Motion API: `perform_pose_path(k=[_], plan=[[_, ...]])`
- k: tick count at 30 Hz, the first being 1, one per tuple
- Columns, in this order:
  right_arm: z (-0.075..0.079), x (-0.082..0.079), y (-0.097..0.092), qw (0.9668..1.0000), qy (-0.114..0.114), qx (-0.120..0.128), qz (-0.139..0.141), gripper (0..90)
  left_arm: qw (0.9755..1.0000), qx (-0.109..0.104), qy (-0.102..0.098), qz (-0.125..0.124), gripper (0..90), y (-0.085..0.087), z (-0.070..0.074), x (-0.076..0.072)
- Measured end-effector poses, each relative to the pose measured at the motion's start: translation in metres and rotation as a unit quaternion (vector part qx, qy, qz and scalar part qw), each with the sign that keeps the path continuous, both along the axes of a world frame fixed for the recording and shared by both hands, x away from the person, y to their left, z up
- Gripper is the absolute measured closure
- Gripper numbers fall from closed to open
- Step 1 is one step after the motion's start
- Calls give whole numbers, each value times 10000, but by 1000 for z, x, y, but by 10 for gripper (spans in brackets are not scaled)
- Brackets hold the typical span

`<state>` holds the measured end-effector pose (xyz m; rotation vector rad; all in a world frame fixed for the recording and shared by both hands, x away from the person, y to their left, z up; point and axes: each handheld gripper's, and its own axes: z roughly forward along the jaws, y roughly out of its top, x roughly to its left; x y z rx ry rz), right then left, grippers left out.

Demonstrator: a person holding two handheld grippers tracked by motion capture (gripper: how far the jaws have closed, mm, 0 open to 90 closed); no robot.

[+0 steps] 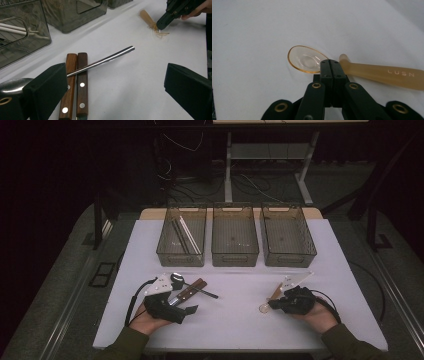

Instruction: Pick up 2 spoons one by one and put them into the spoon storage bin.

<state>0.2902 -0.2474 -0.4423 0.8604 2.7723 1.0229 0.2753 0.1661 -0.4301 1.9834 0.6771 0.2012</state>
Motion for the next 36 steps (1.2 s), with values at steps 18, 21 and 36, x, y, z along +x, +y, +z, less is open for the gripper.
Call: perform_pose_path(k=[18, 21, 36], plan=[[-2, 11, 18, 9998, -142, 12, -140, 900, 10000, 8, 2, -1, 33, 0, 0, 0], [-2, 13, 21, 9997, -181, 1, -166, 900, 10000, 25, 5, -11, 33, 0, 0, 0], [-3, 32, 37, 9989, -278, -1, -390, 900, 10000, -9, -7, -18, 33, 0, 0, 0]])
